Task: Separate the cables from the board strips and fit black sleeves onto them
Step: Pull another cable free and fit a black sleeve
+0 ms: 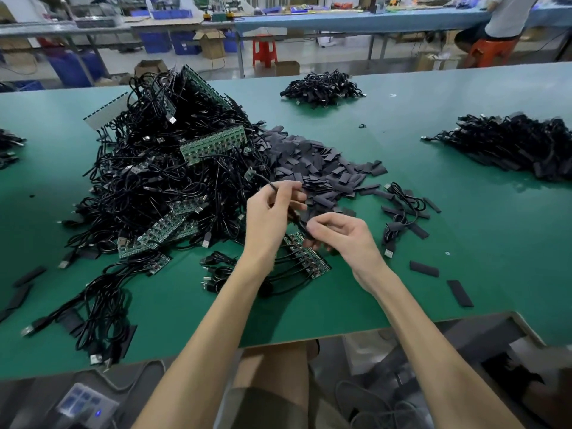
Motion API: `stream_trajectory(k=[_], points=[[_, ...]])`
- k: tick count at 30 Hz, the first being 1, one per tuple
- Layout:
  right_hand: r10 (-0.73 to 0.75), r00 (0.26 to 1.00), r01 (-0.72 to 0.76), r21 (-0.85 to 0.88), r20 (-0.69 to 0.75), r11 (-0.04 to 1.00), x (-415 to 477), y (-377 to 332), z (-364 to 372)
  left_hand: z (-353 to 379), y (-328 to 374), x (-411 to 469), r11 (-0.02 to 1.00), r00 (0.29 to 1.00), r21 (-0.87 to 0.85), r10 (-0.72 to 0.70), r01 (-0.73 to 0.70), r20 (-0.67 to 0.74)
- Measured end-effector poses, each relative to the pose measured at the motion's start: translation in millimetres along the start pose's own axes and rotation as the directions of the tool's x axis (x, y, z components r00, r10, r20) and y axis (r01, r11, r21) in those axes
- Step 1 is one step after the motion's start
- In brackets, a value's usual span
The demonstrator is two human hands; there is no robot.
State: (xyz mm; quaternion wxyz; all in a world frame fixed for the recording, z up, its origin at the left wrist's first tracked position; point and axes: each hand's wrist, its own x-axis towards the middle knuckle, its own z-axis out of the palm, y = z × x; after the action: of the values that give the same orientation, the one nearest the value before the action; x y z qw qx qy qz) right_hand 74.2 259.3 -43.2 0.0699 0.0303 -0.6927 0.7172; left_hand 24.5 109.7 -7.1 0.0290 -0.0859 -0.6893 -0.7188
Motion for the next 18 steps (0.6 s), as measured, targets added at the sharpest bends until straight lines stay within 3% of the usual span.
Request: stream_trajectory(k=[5,8,13,15,18], points=[[0.043,0.993,-0.040,-0.028,0.107,0.999,-0.7,-1.5,0.5,-14.7,3.8,17.9,0.952,0.985,-0.269,-0.164,0.145,-0.049],[0.066,0.988,-0.062,-0.031,0.139,0.998,0.2,1.0,0.4,-20.2,4.5,25.1,0.930,0.972,-0.324,-0.215,0.176,-0.090],[0.072,0.976,-0.052,-0.102,0.204,0.993,3.9,8.0,1.5,-20.1,3.7,30.8,0.840,0.951,-0.448,-0.294,0.305,0.095],[0.014,0.988,0.017,-0.191,0.157,0.982,5.2,10.8,1.8,-21.8,2.3,32.6,0.814,0.936,-0.463,-0.314,0.350,0.156],[-0.107,0.990,0.086,-0.204,-0.096,0.975,7.2,13.9,-0.1,-22.8,-3.3,29.6,0.831,0.903,-0.364,-0.346,0.421,0.255]])
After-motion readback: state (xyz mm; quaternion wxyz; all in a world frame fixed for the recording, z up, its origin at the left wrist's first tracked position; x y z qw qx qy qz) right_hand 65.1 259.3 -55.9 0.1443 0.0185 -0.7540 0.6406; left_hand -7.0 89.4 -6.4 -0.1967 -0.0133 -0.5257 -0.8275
